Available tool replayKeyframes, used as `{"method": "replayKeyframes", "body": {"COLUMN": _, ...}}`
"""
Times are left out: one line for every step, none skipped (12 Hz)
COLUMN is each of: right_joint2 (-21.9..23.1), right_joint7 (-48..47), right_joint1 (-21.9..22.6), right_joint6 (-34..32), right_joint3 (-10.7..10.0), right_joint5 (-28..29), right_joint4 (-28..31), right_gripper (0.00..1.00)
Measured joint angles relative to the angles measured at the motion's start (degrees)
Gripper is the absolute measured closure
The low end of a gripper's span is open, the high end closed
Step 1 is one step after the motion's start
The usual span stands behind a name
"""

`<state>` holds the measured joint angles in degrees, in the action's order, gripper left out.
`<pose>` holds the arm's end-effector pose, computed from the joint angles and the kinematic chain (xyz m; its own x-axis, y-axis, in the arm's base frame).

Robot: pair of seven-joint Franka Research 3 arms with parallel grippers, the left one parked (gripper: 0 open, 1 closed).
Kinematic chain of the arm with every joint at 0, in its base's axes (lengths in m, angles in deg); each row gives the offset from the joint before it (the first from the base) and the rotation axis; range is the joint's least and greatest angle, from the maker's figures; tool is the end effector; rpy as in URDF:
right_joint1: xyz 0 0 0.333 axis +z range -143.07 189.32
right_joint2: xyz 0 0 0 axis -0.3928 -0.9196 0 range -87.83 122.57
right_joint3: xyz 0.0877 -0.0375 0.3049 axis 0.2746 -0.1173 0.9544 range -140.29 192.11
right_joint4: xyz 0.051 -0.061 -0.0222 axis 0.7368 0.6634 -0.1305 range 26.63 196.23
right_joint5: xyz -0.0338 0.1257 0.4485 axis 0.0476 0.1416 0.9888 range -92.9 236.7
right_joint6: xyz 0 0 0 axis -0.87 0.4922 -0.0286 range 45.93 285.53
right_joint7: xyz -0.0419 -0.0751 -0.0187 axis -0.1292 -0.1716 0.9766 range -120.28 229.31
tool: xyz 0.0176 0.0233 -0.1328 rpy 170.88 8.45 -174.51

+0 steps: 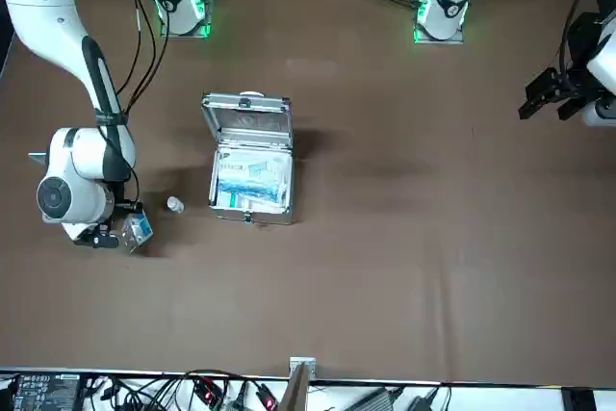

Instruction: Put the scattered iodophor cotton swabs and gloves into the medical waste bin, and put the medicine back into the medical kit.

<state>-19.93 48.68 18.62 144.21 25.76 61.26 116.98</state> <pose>0.7038 -0.0694 0.1254 0.9803 -0.0782 -0.1811 -0.0505 -0.9870 0.1528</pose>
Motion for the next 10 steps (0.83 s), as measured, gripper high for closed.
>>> {"method": "replayKeyframes", "body": {"right_joint2": 0.0, "right_joint7": 0.0, "right_joint1": 0.0, "right_joint6": 0.0, "right_joint3": 0.0, "right_joint5": 0.0, "right_joint4": 0.0, "right_gripper": 0.37}}
{"method": "replayKeyframes", "body": {"right_joint2": -0.1, "right_joint7": 0.0, "right_joint1": -0.1, "right_joint6": 0.1, "right_joint3": 0.0, "right_joint5": 0.0, "right_joint4": 0.0, "right_gripper": 0.41}}
{"method": "replayKeyframes", "body": {"right_joint2": -0.3, "right_joint7": 0.0, "right_joint1": -0.1, "right_joint6": 0.2, "right_joint3": 0.0, "right_joint5": 0.0, "right_joint4": 0.0, "right_gripper": 0.41}}
{"method": "replayKeyframes", "body": {"right_joint2": -0.4, "right_joint7": 0.0, "right_joint1": -0.1, "right_joint6": 0.4, "right_joint3": 0.0, "right_joint5": 0.0, "right_joint4": 0.0, "right_gripper": 0.46}}
{"method": "replayKeyframes", "body": {"right_joint2": -0.6, "right_joint7": 0.0, "right_joint1": -0.1, "right_joint6": 0.5, "right_joint3": 0.0, "right_joint5": 0.0, "right_joint4": 0.0, "right_gripper": 0.46}}
{"method": "replayKeyframes", "body": {"right_joint2": -0.6, "right_joint7": 0.0, "right_joint1": -0.1, "right_joint6": 0.6, "right_joint3": 0.0, "right_joint5": -0.1, "right_joint4": 0.0, "right_gripper": 0.49}}
{"method": "replayKeyframes", "body": {"right_joint2": -0.6, "right_joint7": 0.0, "right_joint1": -0.1, "right_joint6": 0.7, "right_joint3": 0.0, "right_joint5": -0.1, "right_joint4": 0.0, "right_gripper": 0.49}}
{"method": "replayKeyframes", "body": {"right_joint2": -0.6, "right_joint7": 0.0, "right_joint1": -0.1, "right_joint6": 0.7, "right_joint3": 0.0, "right_joint5": -0.5, "right_joint4": 0.0, "right_gripper": 0.49}}
{"method": "replayKeyframes", "body": {"right_joint2": -0.6, "right_joint7": 0.0, "right_joint1": -0.1, "right_joint6": 0.7, "right_joint3": 0.0, "right_joint5": -1.1, "right_joint4": 0.0, "right_gripper": 0.5}}
{"method": "replayKeyframes", "body": {"right_joint2": -0.6, "right_joint7": 0.0, "right_joint1": -0.1, "right_joint6": 0.7, "right_joint3": 0.0, "right_joint5": -1.6, "right_joint4": 0.0, "right_gripper": 0.51}}
